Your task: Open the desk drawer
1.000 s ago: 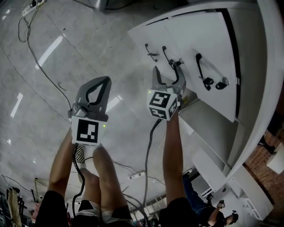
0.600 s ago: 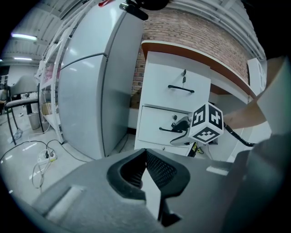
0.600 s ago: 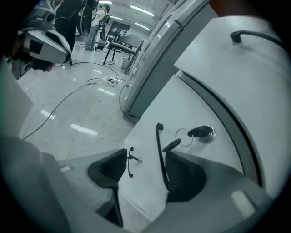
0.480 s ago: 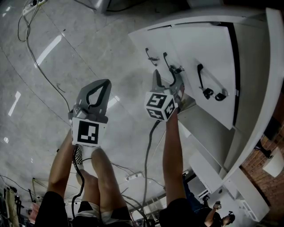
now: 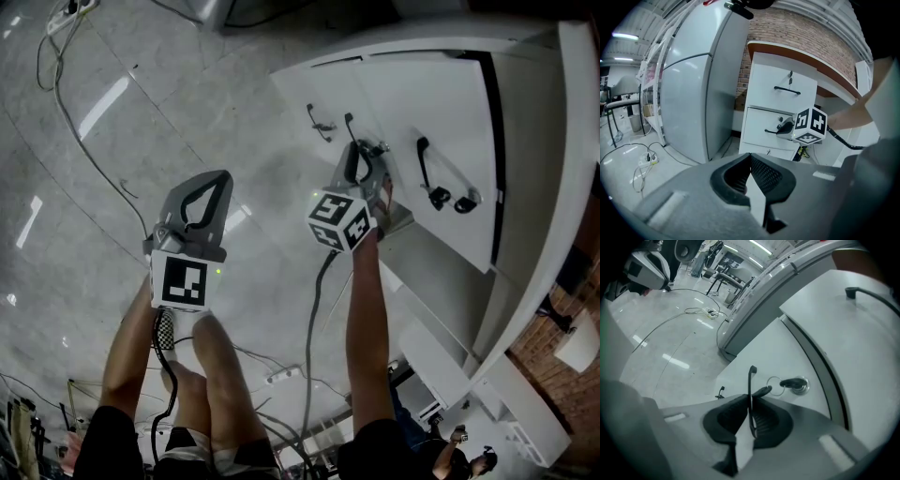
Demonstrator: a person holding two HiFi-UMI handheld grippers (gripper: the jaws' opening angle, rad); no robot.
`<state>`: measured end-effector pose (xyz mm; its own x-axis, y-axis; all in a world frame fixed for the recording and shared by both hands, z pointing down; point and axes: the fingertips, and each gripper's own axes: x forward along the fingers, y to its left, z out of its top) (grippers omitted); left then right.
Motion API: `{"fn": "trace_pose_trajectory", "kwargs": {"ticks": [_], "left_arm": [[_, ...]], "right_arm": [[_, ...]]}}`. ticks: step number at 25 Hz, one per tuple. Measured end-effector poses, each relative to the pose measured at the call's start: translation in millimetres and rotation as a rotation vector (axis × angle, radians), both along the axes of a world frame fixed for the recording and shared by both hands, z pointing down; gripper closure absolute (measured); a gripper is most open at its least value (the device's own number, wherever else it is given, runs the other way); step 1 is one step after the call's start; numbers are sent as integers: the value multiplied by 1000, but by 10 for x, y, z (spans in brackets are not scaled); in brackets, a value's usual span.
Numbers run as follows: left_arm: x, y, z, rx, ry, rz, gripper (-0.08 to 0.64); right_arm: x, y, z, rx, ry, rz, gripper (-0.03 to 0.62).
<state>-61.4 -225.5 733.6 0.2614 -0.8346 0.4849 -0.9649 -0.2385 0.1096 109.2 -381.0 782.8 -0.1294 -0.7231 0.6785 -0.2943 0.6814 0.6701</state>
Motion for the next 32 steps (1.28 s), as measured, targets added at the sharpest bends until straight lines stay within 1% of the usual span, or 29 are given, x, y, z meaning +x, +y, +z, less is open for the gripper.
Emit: {"fn": "trace_pose_trajectory", "kwargs": {"ticks": [5, 12, 17, 21, 24, 32], "left_arm": [[7, 72, 56, 13, -8, 5, 549], [39, 84, 56, 14, 9, -1, 549], [29, 129, 60, 5, -11, 8, 549], [19, 123, 14, 17, -3, 9, 549], [20, 137, -13, 21, -4, 11, 549], [-3, 239, -77, 22, -27, 24, 549]], "right_arm": [[2, 12, 5, 25, 50, -28, 566], [1, 16, 15, 20, 77, -35, 571], [2, 21, 11, 42, 119, -45, 574], [3, 31, 1, 26, 124, -37, 574], [-18, 96, 0, 26, 132, -53, 575], [-93, 290, 2, 9, 123, -62, 575]]}}
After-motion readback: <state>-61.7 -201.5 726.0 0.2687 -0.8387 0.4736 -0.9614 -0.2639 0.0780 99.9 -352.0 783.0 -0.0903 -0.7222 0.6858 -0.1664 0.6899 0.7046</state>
